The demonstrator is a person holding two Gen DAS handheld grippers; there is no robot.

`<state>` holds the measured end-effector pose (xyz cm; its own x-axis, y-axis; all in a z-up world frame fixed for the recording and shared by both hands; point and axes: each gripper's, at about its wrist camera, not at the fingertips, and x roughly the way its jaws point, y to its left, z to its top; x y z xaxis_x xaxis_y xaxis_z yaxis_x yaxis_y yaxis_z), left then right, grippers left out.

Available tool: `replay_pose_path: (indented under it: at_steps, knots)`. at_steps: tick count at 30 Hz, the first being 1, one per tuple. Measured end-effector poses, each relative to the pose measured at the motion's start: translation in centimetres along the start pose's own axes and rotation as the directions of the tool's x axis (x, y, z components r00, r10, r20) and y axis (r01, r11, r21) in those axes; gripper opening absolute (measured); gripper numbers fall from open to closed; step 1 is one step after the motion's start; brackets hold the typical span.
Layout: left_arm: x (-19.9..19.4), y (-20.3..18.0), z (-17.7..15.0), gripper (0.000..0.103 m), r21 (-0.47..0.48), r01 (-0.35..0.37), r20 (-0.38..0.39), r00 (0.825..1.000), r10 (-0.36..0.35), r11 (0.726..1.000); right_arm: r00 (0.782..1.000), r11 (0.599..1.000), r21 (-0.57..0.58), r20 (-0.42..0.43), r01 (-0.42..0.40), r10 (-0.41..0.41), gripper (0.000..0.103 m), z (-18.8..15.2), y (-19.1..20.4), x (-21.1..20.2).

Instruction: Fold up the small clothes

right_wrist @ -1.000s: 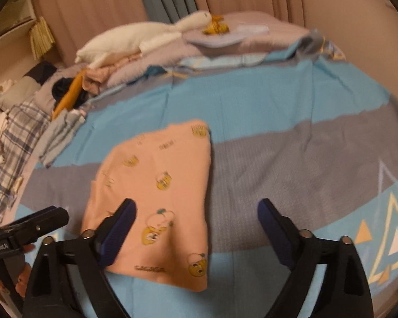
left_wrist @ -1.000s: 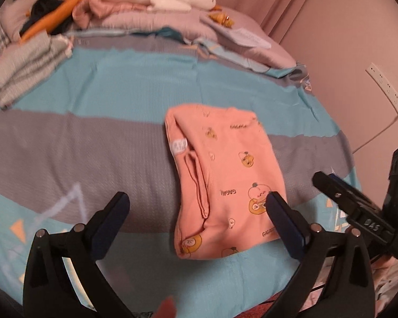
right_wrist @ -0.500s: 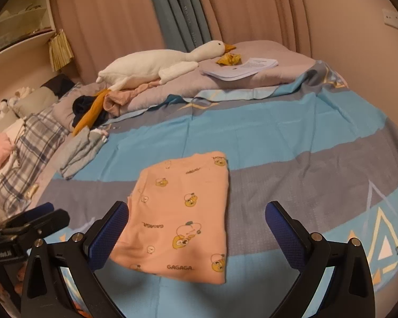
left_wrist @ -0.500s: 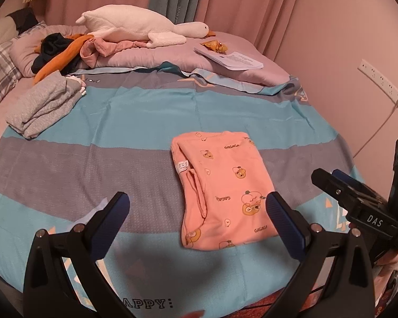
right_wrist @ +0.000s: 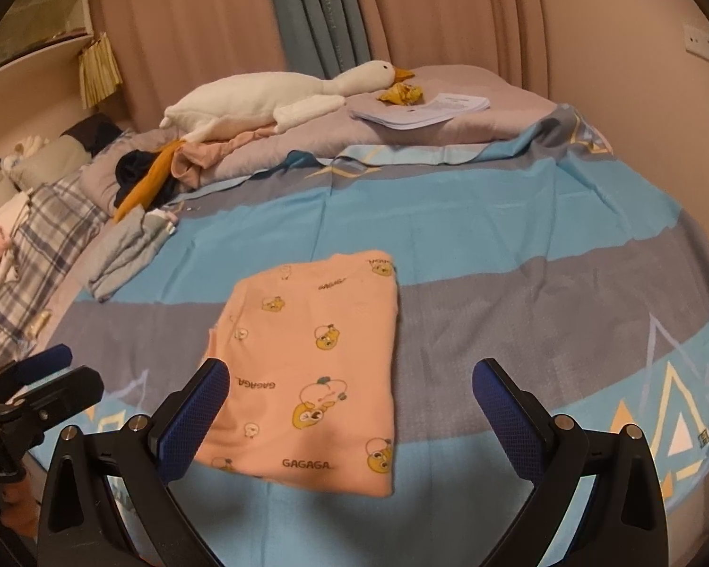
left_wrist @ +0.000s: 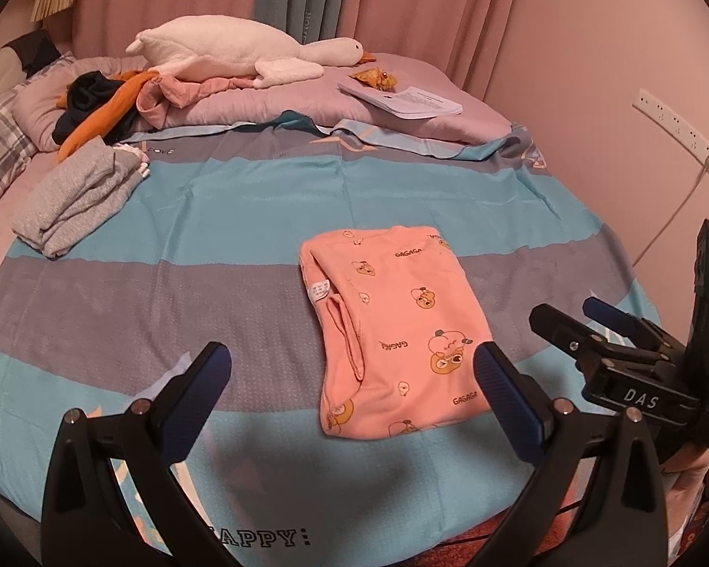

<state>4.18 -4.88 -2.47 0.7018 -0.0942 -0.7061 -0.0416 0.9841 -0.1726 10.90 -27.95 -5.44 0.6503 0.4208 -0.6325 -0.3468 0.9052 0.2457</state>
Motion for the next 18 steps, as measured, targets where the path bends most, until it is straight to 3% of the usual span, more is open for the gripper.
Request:
replay_pose_path:
  at_steps: [18]
  knots:
    - [0.15,-0.06,-0.37,0.103,-0.003,0.020,-0.015,1.000,-0.020,1.000,1.000,1.000,-0.015,0.000,0.007,-0.007,0.102,0.15,0.19,-0.23]
